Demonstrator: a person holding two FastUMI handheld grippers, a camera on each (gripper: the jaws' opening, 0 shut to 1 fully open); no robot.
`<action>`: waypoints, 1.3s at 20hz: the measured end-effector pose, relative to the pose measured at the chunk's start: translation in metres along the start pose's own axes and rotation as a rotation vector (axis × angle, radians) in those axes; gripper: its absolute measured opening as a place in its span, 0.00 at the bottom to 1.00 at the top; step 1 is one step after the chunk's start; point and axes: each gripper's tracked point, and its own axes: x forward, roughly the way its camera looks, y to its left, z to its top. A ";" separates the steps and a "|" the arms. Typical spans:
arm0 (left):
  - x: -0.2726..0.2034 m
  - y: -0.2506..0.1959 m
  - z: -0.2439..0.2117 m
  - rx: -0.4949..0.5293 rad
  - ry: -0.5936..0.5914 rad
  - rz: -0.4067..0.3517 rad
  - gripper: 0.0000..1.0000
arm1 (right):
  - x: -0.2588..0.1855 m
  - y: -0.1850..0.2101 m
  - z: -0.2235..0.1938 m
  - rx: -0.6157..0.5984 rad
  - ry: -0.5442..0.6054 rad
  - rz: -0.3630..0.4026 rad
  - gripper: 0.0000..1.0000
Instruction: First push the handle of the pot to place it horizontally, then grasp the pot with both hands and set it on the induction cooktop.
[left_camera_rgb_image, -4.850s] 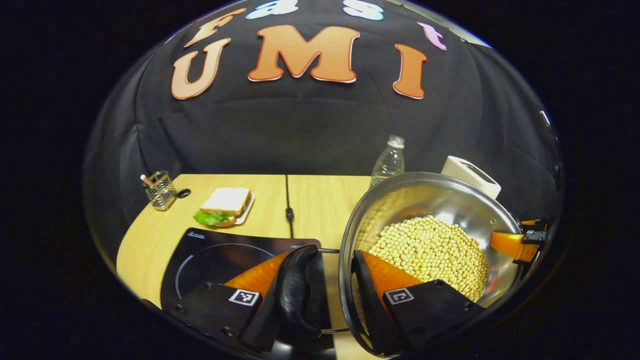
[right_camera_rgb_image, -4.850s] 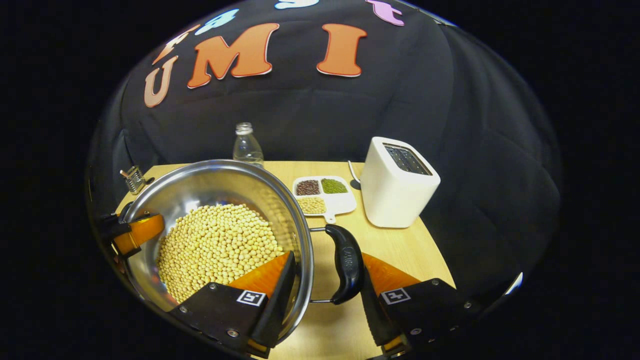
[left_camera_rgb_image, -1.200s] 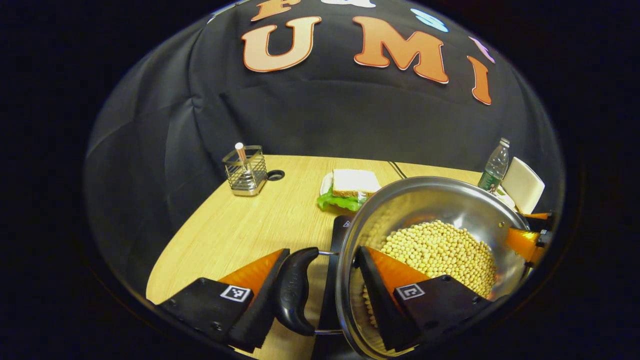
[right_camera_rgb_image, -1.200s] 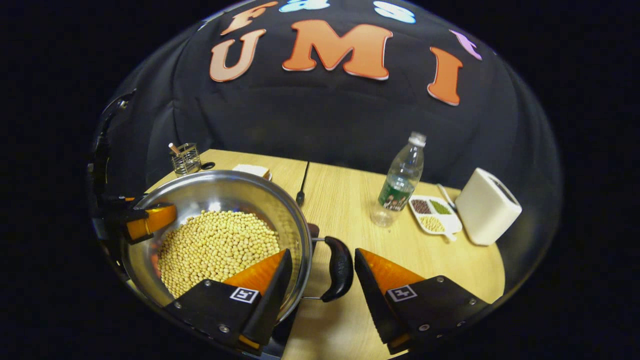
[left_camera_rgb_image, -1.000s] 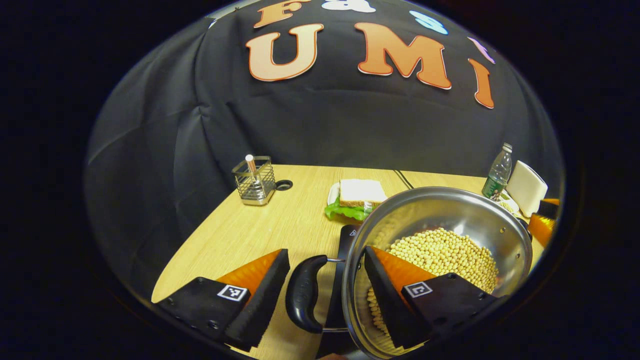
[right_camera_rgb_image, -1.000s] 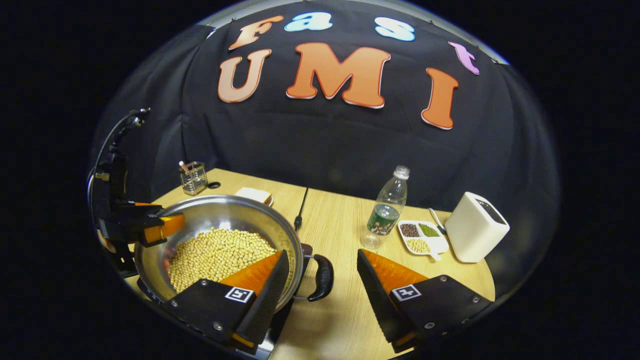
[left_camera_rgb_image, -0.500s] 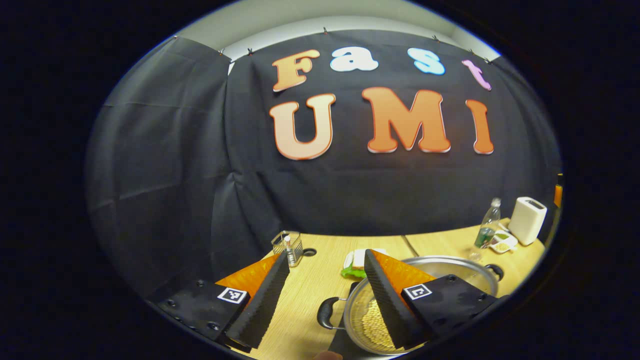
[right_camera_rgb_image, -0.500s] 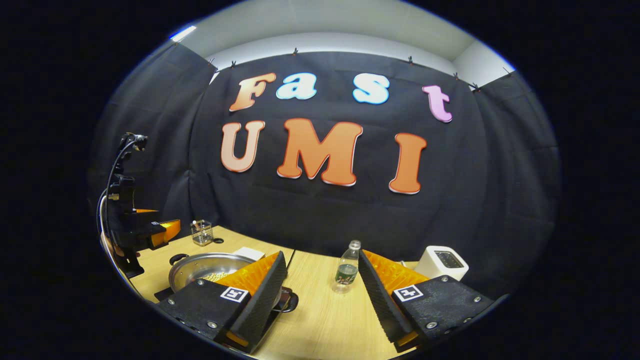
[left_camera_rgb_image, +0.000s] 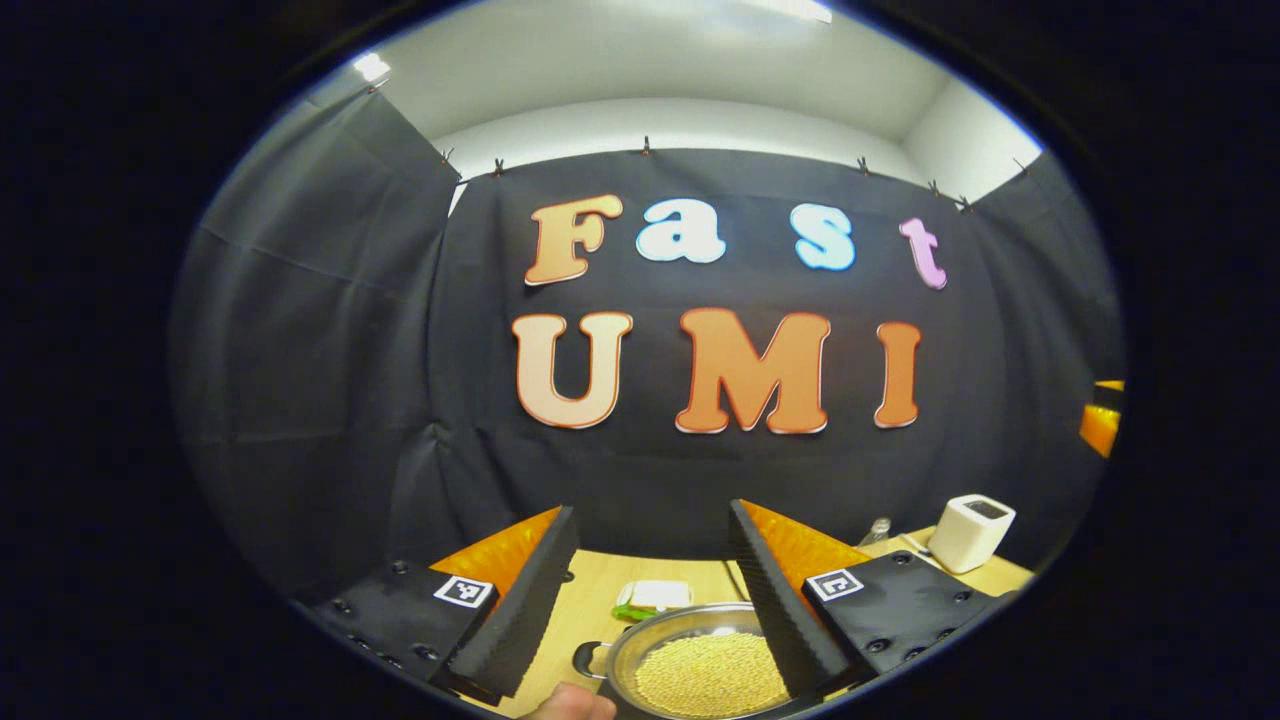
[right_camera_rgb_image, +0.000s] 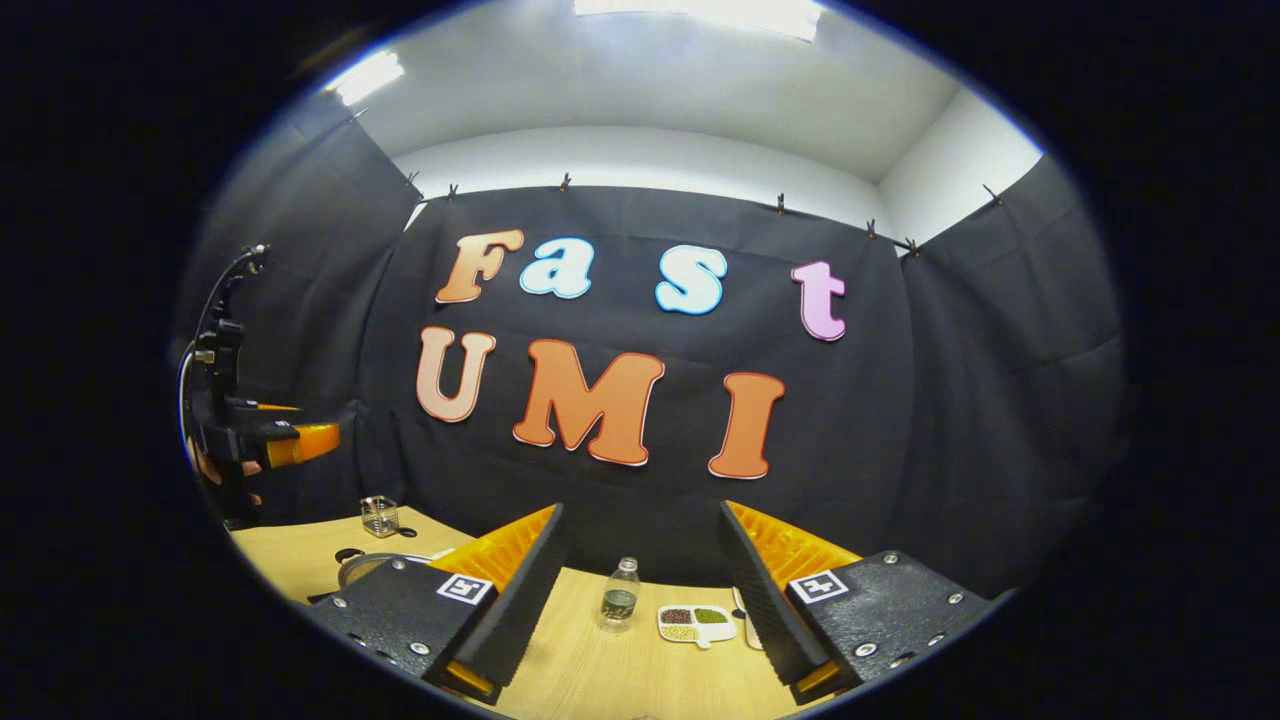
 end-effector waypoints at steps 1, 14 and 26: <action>-0.004 -0.005 0.012 -0.004 -0.010 -0.005 1.00 | -0.003 -0.006 0.007 0.007 -0.011 -0.006 0.93; -0.044 -0.049 0.106 -0.016 -0.127 -0.044 1.00 | -0.002 -0.066 0.073 0.101 -0.094 -0.018 0.94; -0.067 -0.049 0.128 -0.014 -0.200 -0.037 1.00 | -0.012 -0.058 0.093 0.080 -0.186 0.078 0.95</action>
